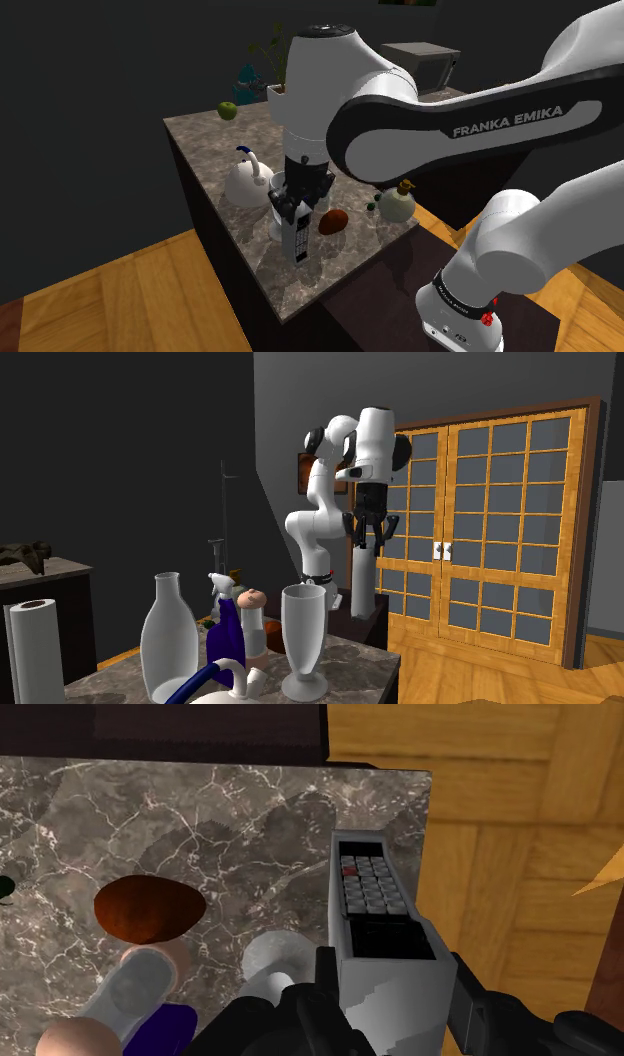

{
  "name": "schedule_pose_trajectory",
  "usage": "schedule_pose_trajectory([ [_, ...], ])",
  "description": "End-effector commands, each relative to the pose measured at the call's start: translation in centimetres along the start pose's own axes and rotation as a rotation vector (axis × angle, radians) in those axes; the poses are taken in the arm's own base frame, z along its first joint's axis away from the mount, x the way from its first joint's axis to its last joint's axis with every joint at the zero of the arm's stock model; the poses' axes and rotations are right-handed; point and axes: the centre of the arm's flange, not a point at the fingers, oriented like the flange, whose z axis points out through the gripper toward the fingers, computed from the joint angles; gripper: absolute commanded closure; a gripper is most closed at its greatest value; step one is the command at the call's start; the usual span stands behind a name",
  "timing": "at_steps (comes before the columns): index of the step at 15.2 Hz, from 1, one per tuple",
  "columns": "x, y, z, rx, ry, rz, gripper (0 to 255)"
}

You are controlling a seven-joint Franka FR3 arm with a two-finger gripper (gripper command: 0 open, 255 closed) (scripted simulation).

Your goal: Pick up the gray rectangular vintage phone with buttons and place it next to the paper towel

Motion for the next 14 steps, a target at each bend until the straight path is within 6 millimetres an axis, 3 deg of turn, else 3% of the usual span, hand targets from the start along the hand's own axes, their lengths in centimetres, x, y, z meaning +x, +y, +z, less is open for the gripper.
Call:
schedule_pose_trajectory([
  [1,0.1,0.1,-1.1,0.0,0.0,0.0,255],
  [14,0.6,0.3,-8.0,0.0,0.0,0.0,255],
])
